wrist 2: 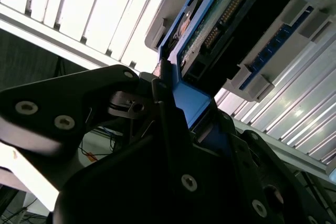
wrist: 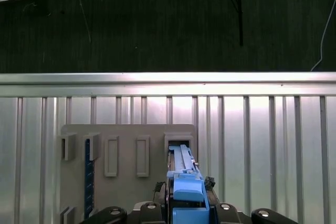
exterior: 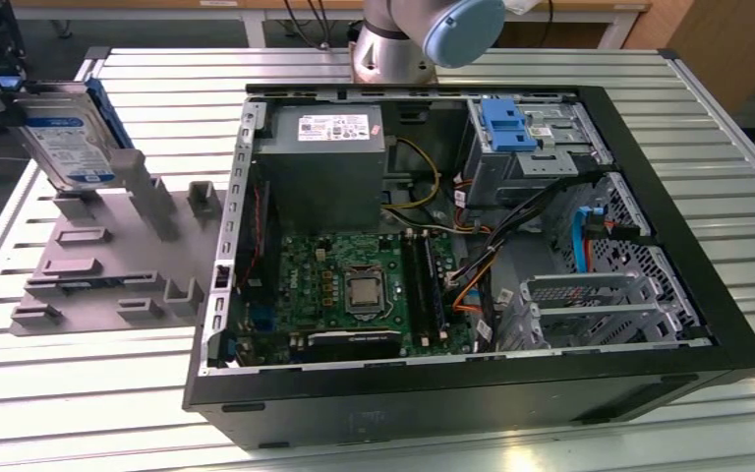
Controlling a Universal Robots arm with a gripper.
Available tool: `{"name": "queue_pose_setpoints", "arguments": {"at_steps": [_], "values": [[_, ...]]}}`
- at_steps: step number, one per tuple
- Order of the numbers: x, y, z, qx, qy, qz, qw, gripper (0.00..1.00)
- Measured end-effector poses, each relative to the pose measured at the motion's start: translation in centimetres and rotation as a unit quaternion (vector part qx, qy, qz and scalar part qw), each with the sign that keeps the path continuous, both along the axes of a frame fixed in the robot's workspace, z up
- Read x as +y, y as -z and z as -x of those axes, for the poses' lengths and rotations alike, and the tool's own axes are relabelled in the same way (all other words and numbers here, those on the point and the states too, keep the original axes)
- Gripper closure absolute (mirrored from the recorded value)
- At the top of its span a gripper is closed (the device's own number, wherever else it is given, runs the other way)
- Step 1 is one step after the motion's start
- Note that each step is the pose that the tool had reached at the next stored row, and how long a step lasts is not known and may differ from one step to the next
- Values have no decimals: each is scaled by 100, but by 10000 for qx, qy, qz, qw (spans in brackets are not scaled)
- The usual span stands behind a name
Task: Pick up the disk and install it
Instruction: 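Pick up the disk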
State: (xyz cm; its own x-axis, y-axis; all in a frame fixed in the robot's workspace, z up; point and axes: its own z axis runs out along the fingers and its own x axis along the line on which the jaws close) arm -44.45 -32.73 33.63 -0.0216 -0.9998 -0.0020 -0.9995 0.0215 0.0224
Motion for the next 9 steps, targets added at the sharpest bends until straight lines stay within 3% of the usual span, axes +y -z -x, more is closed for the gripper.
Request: {"name": "queue_pose_setpoints", "arguments": {"at_steps": [9], "values": [[1, -42, 0, 0, 0, 0, 10000, 64]]}}
